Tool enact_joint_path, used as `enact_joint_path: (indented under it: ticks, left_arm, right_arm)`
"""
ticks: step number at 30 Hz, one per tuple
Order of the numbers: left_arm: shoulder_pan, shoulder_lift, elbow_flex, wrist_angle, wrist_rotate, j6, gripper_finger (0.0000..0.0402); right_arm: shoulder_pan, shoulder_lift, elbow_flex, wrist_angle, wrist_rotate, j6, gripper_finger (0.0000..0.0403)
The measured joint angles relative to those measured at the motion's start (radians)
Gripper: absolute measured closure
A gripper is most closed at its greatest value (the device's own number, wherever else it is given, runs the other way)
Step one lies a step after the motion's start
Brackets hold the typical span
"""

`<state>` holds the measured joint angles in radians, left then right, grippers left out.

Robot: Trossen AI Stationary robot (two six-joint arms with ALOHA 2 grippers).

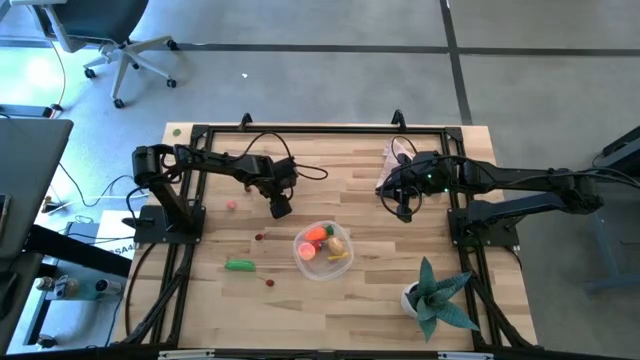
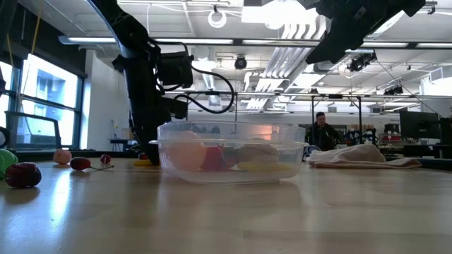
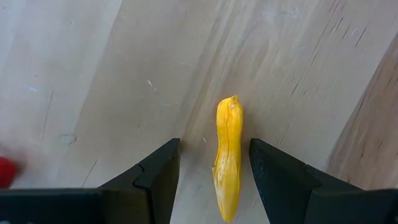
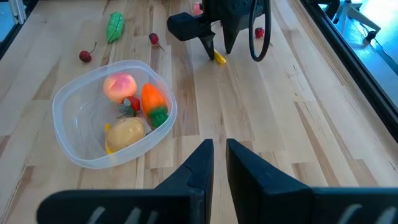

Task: Pick and placing Produce into tupperware
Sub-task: Put the corn into the transparent bin

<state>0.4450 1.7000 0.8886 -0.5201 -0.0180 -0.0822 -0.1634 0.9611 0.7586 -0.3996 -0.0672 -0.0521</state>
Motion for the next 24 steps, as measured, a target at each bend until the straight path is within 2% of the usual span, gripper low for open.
enact_joint_path:
  ticks: [6,16,24]
  left_arm:
    - [0.000,0.000,0.000,-0.001,-0.014,0.000,0.0226]
    - [0.000,0.000,0.000,0.005,-0.003,-0.004,0.0298]
    - [0.000,0.000,0.000,0.018,-0.001,-0.005,0.0333]
  right_arm:
    - [0.000,0.000,0.000,0.000,0.000,0.000,0.0371]
    - [0.000,0.000,0.000,0.000,0.000,0.000,0.0371]
    - [0.000,0.000,0.000,0.000,0.000,0.000,0.0371]
